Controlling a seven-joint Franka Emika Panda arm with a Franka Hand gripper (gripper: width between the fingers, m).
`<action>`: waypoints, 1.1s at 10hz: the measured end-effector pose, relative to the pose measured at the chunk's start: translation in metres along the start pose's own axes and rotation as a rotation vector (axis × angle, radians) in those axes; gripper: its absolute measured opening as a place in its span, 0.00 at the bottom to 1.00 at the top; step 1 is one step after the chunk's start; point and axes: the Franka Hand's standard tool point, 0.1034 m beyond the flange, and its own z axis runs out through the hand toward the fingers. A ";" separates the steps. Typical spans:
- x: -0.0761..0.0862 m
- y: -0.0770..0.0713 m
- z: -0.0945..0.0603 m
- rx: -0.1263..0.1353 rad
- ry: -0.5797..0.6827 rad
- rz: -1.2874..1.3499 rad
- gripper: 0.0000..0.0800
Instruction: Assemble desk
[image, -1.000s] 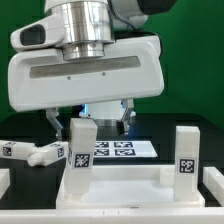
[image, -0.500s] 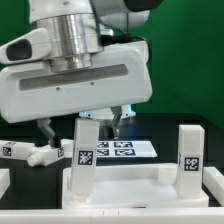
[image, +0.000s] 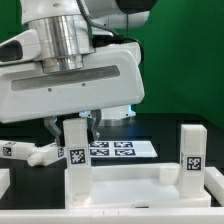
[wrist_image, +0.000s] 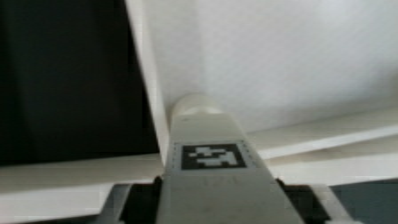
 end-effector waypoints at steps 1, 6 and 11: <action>0.000 -0.001 0.000 0.001 0.000 0.087 0.36; 0.017 -0.026 0.005 0.004 -0.020 0.848 0.36; 0.014 -0.035 0.007 -0.018 -0.010 1.065 0.36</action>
Offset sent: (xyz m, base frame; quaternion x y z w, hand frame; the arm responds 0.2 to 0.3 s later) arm 0.0335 0.0179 -0.0063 -0.0167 -0.0199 0.2563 0.9663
